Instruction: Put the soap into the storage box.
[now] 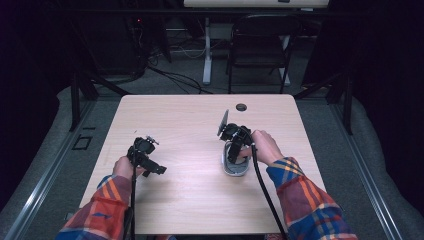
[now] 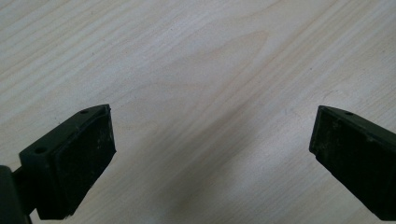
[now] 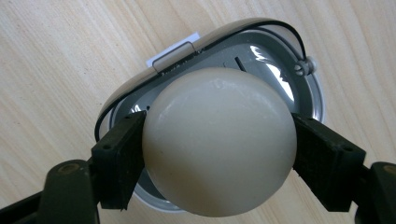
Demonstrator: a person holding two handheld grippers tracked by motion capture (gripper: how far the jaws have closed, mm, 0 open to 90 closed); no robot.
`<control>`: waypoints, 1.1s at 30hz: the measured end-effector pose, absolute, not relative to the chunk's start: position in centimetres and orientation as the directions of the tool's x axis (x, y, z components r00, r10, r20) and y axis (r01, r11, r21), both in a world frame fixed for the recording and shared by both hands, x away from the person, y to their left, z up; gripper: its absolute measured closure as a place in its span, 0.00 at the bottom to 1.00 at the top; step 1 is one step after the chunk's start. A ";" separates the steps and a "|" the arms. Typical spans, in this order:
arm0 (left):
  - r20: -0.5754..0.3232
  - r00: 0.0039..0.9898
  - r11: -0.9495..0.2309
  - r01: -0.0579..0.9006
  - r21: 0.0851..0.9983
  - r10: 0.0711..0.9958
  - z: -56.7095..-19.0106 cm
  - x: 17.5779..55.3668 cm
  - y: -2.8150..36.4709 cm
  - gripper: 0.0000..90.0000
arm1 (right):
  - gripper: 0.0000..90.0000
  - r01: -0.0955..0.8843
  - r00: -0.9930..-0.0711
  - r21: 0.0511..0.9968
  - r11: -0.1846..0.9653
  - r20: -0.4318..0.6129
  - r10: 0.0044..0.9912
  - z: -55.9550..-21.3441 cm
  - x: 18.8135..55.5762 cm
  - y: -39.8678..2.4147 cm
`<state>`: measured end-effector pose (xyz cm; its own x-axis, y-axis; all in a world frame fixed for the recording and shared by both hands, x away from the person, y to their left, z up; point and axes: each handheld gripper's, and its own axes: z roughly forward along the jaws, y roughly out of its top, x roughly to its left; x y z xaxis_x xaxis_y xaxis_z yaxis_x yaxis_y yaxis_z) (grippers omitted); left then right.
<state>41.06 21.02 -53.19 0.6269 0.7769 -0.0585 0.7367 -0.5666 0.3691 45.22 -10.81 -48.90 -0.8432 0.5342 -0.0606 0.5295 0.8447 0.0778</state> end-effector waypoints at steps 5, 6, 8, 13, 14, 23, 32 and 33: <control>-0.059 0.627 -0.567 0.737 0.369 0.777 -53.2 41.1 21.0 0.00 | 0.25 0.526 -0.845 0.068 0.848 -0.069 0.530 -49.3 45.3 -10.8; -0.059 0.627 -0.567 0.737 0.369 0.777 -53.2 41.1 21.0 0.00 | 0.25 0.526 -0.845 0.068 0.848 -0.069 0.530 -49.3 45.3 -10.8; -0.059 0.627 -0.568 0.737 0.368 0.776 -53.2 41.1 21.0 0.00 | 0.25 0.529 -0.843 0.072 0.846 -0.068 0.533 -49.4 45.3 -10.8; -0.059 0.628 -0.568 0.737 0.367 0.776 -53.2 41.1 21.0 0.00 | 0.25 0.526 -0.845 0.069 0.848 -0.072 0.530 -49.6 45.4 -10.7; -0.059 0.628 -0.568 0.737 0.367 0.776 -53.2 41.1 21.0 0.00 | 0.25 0.529 -0.843 0.071 0.846 -0.073 0.533 -49.6 45.3 -10.7; -0.059 0.627 -0.568 0.738 0.364 0.776 -53.2 41.1 21.0 0.00 | 0.25 0.540 -0.836 0.058 0.840 -0.077 0.543 -50.2 45.4 -10.6; -0.062 0.627 -0.567 0.738 0.366 0.776 -53.2 41.1 21.0 0.00 | 0.25 0.555 -0.827 0.067 0.829 -0.065 0.558 -50.4 45.3 -10.8; -0.062 0.627 -0.567 0.738 0.365 0.776 -53.2 41.1 21.0 0.00 | 0.24 0.549 -0.831 0.062 0.833 -0.067 0.552 -50.3 45.3 -10.8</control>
<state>41.05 20.97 -53.24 0.6273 0.7764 -0.0616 0.7380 -0.5673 0.3653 45.35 -10.85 -50.26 -0.8309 0.5524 -0.0667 0.5491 0.8334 0.0624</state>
